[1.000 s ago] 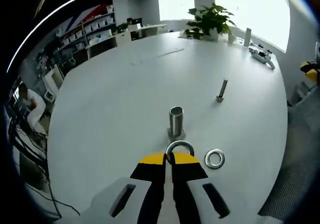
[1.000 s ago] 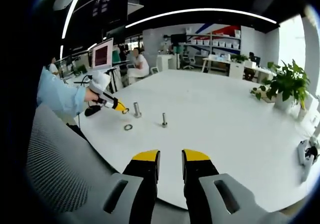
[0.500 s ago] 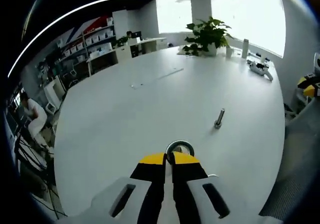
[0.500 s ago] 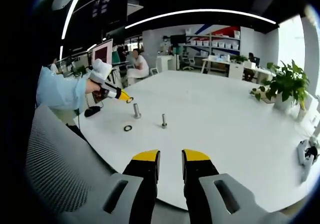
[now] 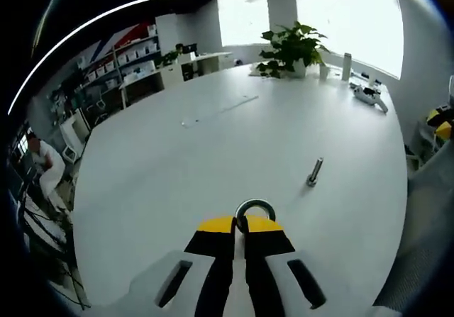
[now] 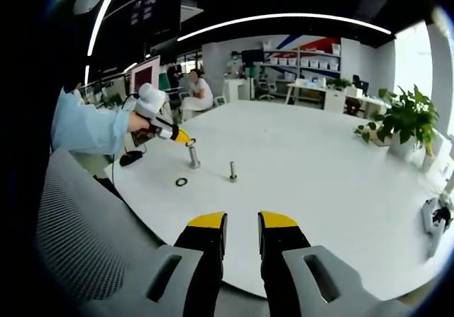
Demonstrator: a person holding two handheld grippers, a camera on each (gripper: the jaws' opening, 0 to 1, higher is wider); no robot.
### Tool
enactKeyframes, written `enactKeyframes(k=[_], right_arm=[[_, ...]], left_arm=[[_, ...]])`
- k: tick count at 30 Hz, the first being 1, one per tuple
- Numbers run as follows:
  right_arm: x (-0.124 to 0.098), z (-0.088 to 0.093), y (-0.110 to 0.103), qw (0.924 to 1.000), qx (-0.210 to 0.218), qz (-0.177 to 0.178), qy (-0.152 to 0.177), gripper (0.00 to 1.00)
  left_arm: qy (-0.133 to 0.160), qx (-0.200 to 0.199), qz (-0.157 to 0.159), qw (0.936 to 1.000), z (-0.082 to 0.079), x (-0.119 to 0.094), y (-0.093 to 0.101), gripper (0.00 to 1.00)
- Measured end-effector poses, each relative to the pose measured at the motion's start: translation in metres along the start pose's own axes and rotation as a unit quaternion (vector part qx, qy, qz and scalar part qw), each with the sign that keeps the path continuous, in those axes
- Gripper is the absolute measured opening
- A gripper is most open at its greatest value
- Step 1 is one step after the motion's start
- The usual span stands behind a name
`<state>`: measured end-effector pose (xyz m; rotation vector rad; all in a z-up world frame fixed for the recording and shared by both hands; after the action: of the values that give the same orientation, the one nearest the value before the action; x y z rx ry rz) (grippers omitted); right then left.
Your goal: Place the washer onto the threaded stud by aligning its center hole with the stud, sliding it down to the base, and recovering from edge contact or off-axis alignment until the washer reaches the visible bottom stop.
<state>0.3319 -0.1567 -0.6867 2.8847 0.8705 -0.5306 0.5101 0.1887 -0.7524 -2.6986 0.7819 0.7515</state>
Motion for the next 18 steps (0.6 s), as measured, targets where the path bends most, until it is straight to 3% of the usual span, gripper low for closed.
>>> enactKeyframes(k=[12,14,15,18], right_arm=[[0.000,0.000,0.000,1.0000,0.001,0.001,0.000,0.20],[0.000,0.000,0.001,1.0000,0.002,0.002,0.000,0.20],[0.000,0.000,0.001,1.0000,0.002,0.003,0.001,0.20],[0.000,0.000,0.001,1.0000,0.002,0.003,0.001,0.20]], left_arm=[[-0.019,-0.005,0.012,0.9997,0.007,0.012,0.007,0.02],[-0.018,-0.003,0.013,0.9998,0.008,0.013,0.006,0.02],[0.007,-0.006,0.008,0.9999,0.001,0.013,0.004,0.00],[-0.006,-0.013,0.004,0.9999,0.001,0.009,-0.002,0.00]])
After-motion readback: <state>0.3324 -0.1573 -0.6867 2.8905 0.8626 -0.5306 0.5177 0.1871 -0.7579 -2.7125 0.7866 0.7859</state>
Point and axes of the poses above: the point that each gripper's makers call its tool centre point, and the gripper's own axes: x roughly forward along the fingers, y roughly to its right, z roughly out of its underside, the point moved 5 cm from there along -x, roughly backward along the fingers, and after that the axes turned 8 degrees about y, right-handed, at the moved point
